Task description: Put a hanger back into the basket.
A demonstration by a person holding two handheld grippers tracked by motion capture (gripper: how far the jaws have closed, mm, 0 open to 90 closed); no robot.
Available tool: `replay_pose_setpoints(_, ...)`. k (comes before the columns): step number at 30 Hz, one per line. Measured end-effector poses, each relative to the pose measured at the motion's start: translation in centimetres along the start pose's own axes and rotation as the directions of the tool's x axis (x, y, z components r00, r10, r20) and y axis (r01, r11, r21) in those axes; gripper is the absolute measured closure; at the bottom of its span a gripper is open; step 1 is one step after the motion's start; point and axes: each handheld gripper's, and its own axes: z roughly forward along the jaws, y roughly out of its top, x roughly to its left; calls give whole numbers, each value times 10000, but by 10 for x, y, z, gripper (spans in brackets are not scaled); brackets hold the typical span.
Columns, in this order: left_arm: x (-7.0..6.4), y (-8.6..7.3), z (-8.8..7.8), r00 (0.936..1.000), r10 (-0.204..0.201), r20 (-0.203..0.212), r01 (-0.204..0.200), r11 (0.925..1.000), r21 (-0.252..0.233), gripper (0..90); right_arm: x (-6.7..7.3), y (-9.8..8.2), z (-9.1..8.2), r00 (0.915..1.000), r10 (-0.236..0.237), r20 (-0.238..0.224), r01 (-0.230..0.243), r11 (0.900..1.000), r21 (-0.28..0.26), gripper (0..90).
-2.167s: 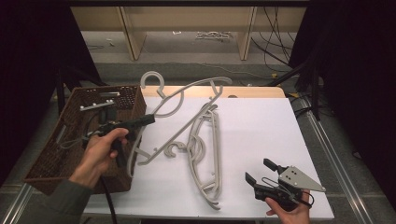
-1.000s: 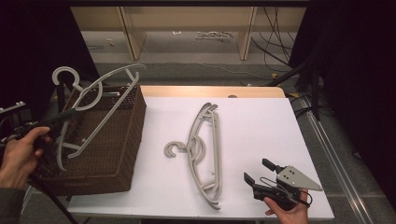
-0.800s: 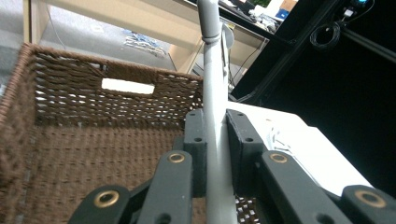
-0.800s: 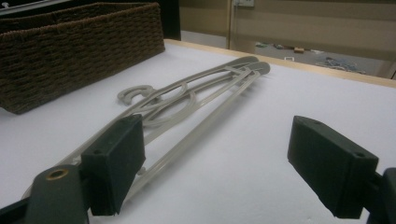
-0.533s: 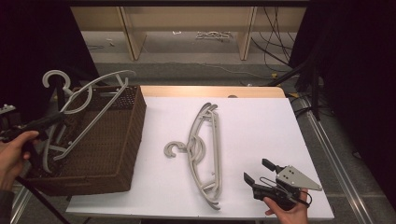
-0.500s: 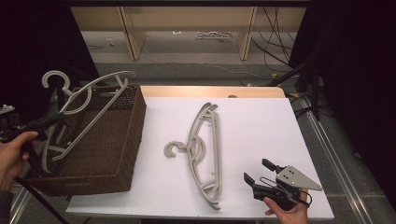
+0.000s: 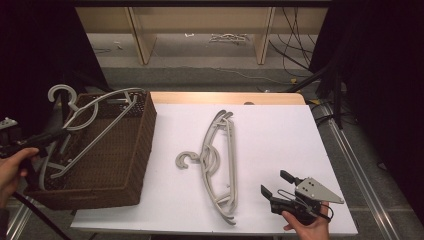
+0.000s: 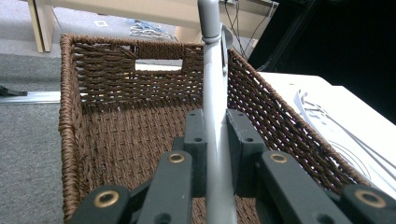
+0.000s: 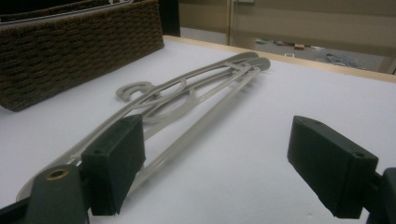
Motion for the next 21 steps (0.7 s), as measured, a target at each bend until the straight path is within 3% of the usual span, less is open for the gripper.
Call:
replay_pose_setpoints(7,0,1,-1,9997,232,32,-233,9992,311,794,0,0,-1,10000,32,16,-32,10000,34,201)
replay_pose_setpoints(13,0,-5,11,9992,357,-173,-337,9940,1039,793,0,0,0,9999,-85,112,84,10000,49,202)
replay_pose_setpoints(18,-4,-11,28,9918,1203,-422,-1095,9735,2007,791,0,0,1,9999,-81,118,80,10000,23,202)
replay_pose_setpoints(21,-2,-14,35,9927,1089,-518,-963,9745,2026,791,0,0,0,10000,-76,64,76,10000,44,201)
